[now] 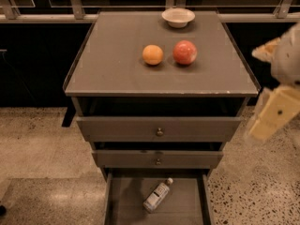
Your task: Pick blue plastic bottle from bottom drawer and place on counter
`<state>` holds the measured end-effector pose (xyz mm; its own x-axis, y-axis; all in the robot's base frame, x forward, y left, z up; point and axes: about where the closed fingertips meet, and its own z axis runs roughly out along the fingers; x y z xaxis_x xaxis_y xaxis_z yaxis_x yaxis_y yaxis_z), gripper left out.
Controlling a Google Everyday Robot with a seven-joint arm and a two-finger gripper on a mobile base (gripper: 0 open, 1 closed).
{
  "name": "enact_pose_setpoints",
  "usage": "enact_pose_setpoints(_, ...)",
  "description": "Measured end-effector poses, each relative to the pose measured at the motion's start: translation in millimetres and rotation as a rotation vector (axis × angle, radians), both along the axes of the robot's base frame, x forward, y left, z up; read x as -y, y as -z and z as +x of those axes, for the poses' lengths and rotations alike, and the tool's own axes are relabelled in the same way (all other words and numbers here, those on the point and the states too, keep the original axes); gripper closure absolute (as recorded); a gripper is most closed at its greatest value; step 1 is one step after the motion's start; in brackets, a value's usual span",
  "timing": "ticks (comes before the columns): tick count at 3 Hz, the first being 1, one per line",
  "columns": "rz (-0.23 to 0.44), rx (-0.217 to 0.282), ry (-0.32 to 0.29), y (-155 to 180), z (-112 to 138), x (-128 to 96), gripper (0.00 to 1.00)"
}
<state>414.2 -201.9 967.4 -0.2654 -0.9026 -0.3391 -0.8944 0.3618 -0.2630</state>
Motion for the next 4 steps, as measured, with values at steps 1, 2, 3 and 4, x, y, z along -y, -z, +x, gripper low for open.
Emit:
enact_pose_setpoints(1,0.196,-0.046,0.12,56.9,-20.4,-17.5,0.0)
enact_pose_setpoints(2,0.344,-0.128,0.166,144.6,-20.5,-41.3,0.0)
enact_pose_setpoints(3,0.352,-0.114,0.199,165.9,-16.0,-41.0,0.0)
enact_pose_setpoints(4,0.357,-0.037,0.233,153.6,-25.9,-43.3,0.0)
